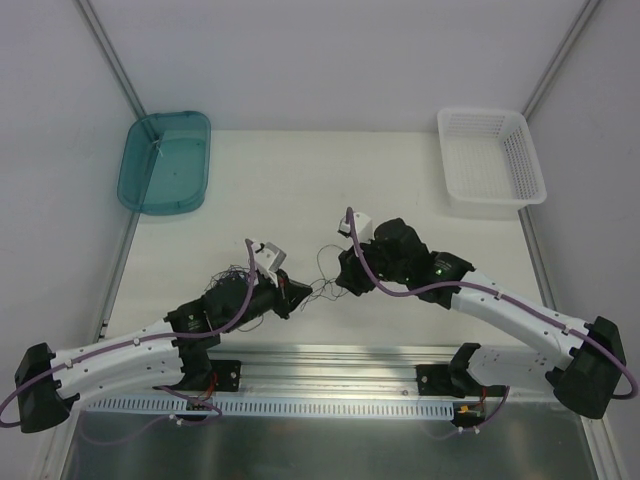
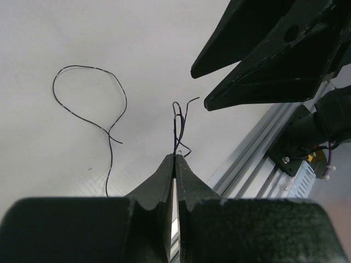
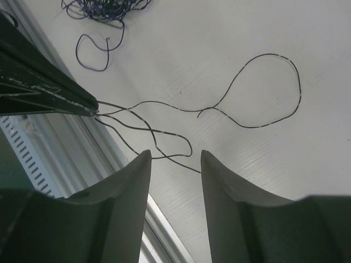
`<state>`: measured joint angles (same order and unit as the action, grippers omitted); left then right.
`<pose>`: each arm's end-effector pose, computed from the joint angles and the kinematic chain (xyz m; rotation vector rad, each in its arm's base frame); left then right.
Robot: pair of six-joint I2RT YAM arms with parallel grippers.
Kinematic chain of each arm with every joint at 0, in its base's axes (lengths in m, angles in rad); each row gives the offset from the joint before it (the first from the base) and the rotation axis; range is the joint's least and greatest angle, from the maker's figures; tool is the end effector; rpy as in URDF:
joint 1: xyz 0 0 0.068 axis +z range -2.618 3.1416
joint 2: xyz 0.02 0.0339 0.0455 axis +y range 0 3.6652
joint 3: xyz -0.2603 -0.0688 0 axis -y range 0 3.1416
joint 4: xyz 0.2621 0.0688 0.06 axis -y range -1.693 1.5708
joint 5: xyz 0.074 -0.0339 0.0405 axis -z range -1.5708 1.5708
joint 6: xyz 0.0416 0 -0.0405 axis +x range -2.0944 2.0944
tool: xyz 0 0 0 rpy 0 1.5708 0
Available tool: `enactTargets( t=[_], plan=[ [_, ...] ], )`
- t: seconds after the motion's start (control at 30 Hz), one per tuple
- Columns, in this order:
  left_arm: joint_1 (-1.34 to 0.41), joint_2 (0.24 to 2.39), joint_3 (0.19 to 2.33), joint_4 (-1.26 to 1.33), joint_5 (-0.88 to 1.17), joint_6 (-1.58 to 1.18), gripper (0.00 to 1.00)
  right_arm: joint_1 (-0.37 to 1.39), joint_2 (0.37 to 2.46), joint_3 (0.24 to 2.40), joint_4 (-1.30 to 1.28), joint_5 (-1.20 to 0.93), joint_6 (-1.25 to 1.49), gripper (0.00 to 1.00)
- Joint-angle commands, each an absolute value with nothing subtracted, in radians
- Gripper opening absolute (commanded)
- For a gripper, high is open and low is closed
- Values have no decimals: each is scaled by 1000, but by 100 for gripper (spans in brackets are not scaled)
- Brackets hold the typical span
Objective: Untangle the cables
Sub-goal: Untie the cable.
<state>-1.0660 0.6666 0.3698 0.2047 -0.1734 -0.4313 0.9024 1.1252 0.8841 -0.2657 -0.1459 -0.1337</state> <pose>0.1021 -0.1699 0.2446 0.4151 1.7092 -0.9766 0.1671 0.2214 0.2882 -1.1341 1.8048 0.6143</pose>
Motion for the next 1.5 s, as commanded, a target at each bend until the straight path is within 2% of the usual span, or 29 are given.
enactTargets(
  t=[0.0,0.53,0.6,0.63,0.7,0.73,0.8,0.97,1.2,1.47],
  plan=[
    [-1068,675,419,241,-77,-380,0,885,1130,902,-288,-259,-282,45],
    [-1068,681,448,229,-37,-362,0,858,1219,841,-230,-357,-325,42],
    [-1068,680,448,229,-37,-359,0,859,1230,838,-209,-364,-319,36],
    [-1068,681,448,229,-40,-357,0,859,1233,838,-204,-367,-318,27],
    [-1068,677,446,224,-49,-357,0,859,1232,835,-195,-357,-311,18],
    [-1068,675,445,221,-57,-360,0,859,1226,831,-193,-336,-308,7],
    [-1068,661,440,200,-124,-376,0,859,1189,812,-189,-310,-307,1],
    [-1068,614,416,140,-369,-471,0,836,1083,741,-195,-207,-288,1],
    [-1068,483,370,69,-541,-586,0,795,944,634,-164,-88,-203,1],
    [-1068,475,360,-79,-659,-728,0,795,753,601,-176,77,-104,1]
  ],
)
